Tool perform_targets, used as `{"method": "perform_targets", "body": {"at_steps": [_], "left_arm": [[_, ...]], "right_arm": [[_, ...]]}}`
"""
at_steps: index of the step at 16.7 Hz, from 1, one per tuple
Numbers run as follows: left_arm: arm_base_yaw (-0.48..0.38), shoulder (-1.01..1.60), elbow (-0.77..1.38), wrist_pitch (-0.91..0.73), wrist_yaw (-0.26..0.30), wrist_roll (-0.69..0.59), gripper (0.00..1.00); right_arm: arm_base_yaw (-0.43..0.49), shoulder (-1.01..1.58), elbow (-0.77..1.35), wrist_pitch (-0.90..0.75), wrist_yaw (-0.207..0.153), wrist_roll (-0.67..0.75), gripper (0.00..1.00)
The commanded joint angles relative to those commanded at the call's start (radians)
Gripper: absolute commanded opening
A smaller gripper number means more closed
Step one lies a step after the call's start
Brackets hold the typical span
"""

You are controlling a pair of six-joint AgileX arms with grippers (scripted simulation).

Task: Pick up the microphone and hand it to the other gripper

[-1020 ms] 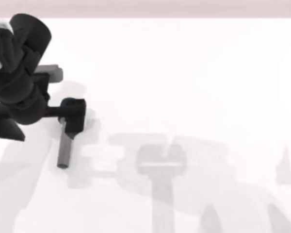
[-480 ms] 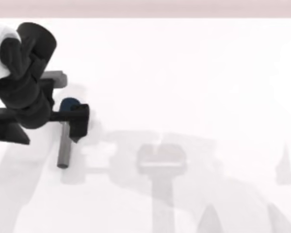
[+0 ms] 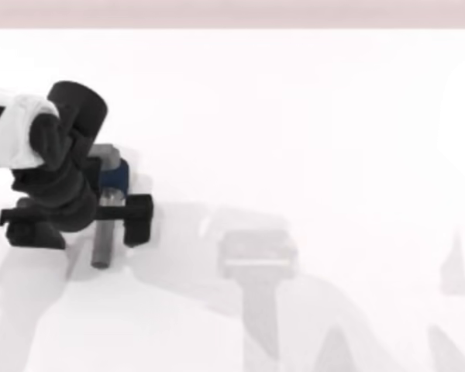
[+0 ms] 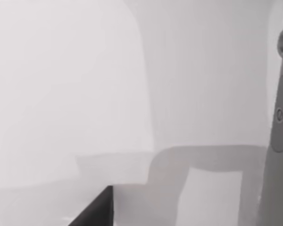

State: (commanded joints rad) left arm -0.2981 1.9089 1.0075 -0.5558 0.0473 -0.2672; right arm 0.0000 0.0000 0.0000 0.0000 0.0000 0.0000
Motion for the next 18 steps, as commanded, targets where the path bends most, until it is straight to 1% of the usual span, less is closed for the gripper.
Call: {"method": "perform_targets", "body": {"at_steps": [4,17,18], "left_arm": [[0.0,0.001,-0.001,0.002,0.0,0.0,1.0],[0.0,0.001,-0.001,0.002,0.0,0.0,0.02],[0.0,0.001,-0.001,0.002,0.0,0.0,0.0]], "right_arm": [[0.0,0.0,0.0,0.0,0.0,0.0,1.0],[0.0,0.0,0.0,0.0,0.0,0.0,1.0],[0.0,0.0,0.0,0.0,0.0,0.0,1.0]]}}
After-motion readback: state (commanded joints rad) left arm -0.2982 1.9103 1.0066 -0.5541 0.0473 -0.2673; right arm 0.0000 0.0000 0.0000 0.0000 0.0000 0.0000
